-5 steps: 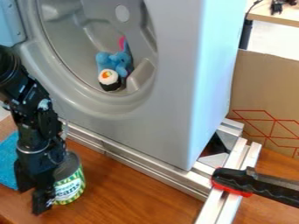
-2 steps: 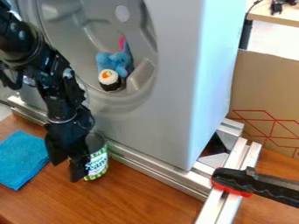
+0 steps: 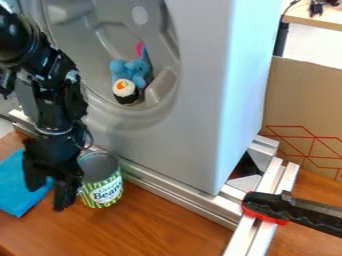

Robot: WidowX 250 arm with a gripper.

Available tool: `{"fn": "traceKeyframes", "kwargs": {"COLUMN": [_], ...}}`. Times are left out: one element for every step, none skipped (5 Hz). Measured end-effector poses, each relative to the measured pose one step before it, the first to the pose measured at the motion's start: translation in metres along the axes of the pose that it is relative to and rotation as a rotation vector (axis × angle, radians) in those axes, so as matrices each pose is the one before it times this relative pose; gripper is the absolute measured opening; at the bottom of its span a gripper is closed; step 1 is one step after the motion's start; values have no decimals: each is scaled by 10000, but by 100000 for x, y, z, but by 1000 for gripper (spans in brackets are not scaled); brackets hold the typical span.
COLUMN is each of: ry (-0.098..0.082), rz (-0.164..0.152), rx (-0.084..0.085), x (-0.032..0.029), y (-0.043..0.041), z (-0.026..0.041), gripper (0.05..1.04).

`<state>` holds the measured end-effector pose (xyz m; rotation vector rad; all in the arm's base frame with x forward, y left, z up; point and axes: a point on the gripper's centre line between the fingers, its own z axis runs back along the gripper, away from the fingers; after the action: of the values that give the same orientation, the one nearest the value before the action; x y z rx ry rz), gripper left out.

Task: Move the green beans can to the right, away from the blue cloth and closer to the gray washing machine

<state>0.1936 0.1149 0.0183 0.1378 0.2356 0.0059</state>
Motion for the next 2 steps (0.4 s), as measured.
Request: {"fn": "traceKeyframes", "kwargs": {"ry": [406,-60], "rz": [-46,-276], "rx": [88,-26], "x": [-1491,-1364], "y": [-183,-255], "z": [-6,1137], "gripper": [999,999]}}
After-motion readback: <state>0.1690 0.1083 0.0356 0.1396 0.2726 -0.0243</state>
